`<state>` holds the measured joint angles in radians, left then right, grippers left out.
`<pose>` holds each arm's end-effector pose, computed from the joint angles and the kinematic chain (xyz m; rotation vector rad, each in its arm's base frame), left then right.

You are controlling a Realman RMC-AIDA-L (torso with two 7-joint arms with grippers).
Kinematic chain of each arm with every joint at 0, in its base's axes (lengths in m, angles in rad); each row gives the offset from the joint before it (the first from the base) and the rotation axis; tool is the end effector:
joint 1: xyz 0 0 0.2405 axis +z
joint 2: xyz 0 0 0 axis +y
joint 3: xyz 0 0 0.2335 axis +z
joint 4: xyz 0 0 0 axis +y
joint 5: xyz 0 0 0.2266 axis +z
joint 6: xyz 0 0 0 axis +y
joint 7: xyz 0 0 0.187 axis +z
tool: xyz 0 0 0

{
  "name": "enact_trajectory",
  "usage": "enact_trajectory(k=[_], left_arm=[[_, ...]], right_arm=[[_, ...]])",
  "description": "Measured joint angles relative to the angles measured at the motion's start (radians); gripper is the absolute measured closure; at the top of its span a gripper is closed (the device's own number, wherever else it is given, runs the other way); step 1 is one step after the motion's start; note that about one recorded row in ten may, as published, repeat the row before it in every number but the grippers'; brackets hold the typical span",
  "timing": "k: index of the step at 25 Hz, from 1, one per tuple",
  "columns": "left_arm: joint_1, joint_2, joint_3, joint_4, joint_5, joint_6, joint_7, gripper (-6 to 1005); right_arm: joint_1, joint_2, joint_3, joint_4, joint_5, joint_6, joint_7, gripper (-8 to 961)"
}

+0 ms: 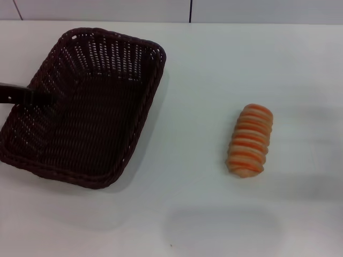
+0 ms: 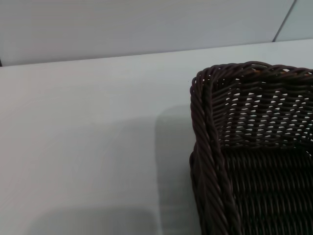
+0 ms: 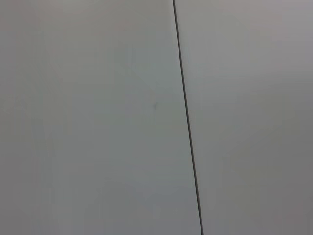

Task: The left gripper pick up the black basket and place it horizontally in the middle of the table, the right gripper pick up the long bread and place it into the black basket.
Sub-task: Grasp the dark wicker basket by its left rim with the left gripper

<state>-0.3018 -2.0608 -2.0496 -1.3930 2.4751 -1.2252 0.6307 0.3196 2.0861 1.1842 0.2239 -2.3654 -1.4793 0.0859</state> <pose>-0.2815 0.3827 0.0633 -2.0944 -1.1918 0.0160 0.3200 0.3369 0.0678 -1.1891 0.3587 0.8330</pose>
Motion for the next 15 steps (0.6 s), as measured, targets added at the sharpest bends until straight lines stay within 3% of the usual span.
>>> enact_trajectory(k=[3,13,15], left_arm=[[-0.002,0.0,0.01,-0.003,0.006,0.005,0.002,215],[-0.016,-0.001,0.033,-0.01,0.048,0.01,0.007,674],[-0.016,0.0,0.034,-0.01,0.05,0.01,0.007,707]], right_arm=[[-0.001,0.0,0.0,0.0,0.0,-0.001,0.0,347],[-0.004,0.001,0.0,0.003,0.0,-0.016,0.0,347],[-0.004,0.001,0.0,0.003,0.0,-0.019,0.0,347]])
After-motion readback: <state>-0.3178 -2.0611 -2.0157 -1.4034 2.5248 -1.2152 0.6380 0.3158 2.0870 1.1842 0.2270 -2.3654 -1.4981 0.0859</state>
